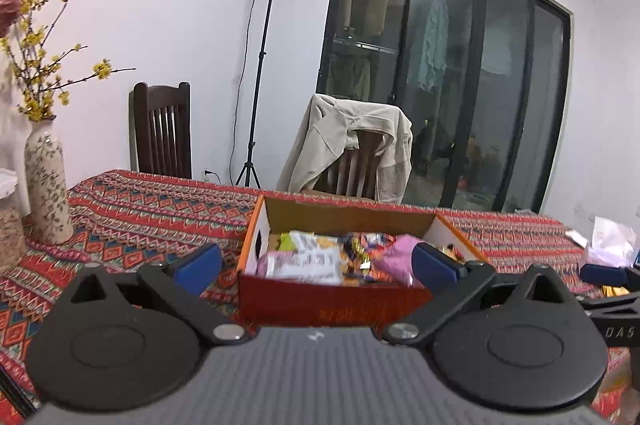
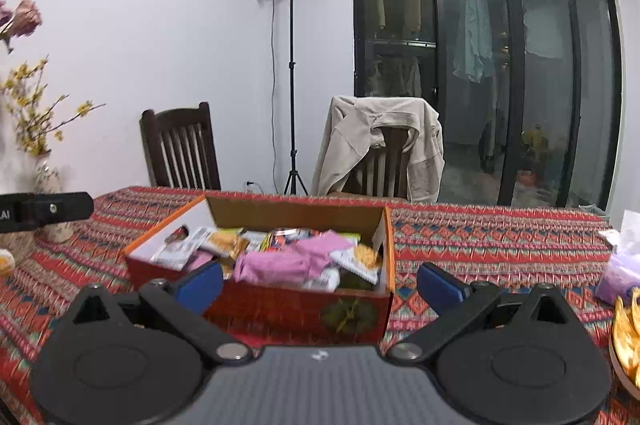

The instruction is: Organize snacks

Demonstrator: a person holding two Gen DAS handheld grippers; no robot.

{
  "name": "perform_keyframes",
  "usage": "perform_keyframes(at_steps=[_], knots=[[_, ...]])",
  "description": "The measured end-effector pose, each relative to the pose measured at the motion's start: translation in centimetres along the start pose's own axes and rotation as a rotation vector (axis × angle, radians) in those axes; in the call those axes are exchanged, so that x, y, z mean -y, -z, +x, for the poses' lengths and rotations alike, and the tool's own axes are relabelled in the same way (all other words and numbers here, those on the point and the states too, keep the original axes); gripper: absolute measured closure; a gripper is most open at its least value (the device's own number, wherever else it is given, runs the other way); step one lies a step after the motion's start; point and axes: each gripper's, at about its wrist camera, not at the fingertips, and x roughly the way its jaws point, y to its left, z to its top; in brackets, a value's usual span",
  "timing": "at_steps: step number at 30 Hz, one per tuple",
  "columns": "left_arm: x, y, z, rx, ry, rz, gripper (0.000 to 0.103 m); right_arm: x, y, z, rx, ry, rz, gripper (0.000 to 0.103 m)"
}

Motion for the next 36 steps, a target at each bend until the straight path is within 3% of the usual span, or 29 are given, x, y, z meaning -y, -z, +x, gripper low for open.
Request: perform_keyframes(at_steps=[15,26,36], knots=[[-2.7,6.0,-3.4,-0.09,-0.018,0.028,0.0,-0.8,5.5,-2.7,-0.083,-0.043,0.052,0.0],[-2.7,7.0,-3.7,-0.11,-0.008,0.031,0.0,-0.5,7.8,-2.8,-0.142,-0.045,0.07,0.0],[-2.8,7.2,-3.6,-0.118,-0.005,0.027,0.0,-0.5,7.9,-2.8,-0.148,-0.042,0.075,0.0]])
